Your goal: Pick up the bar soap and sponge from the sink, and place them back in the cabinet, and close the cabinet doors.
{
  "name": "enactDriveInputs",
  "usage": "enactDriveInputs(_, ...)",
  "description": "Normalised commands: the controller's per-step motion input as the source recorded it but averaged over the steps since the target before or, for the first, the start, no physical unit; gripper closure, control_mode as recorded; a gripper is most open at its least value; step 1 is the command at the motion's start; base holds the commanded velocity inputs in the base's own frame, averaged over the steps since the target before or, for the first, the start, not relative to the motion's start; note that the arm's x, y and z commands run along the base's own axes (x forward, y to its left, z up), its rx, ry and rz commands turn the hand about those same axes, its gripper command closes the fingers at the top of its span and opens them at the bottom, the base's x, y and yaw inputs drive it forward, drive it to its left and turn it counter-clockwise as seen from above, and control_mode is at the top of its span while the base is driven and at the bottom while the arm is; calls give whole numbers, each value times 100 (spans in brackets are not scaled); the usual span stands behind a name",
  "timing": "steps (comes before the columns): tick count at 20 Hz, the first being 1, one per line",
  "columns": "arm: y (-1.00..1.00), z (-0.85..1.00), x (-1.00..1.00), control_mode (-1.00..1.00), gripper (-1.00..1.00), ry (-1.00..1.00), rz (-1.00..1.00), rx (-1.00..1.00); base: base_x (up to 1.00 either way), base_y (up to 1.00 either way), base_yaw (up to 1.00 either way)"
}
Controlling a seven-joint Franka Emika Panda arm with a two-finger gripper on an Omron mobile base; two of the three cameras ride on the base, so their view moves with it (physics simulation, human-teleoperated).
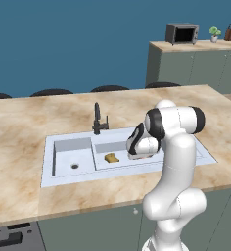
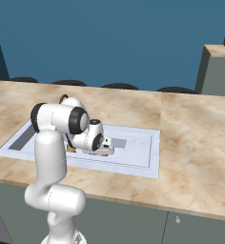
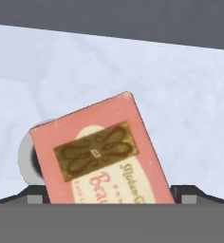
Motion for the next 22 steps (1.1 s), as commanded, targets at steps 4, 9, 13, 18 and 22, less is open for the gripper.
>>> enactDriveInputs(4, 0, 0, 0, -100, 100, 0, 0, 0, 0, 0, 0)
enactDriveInputs(9, 0, 0, 0, -100, 100, 0, 0, 0, 0, 0, 0)
enactDriveInputs(13, 0, 0, 0, -100, 100, 0, 0, 0, 0, 0, 0)
enactDriveInputs(18, 1, 3, -9, -100, 100, 0, 0, 0, 0, 0, 0)
enactDriveInputs(22, 0, 17, -7, -100, 100, 0, 0, 0, 0, 0, 0)
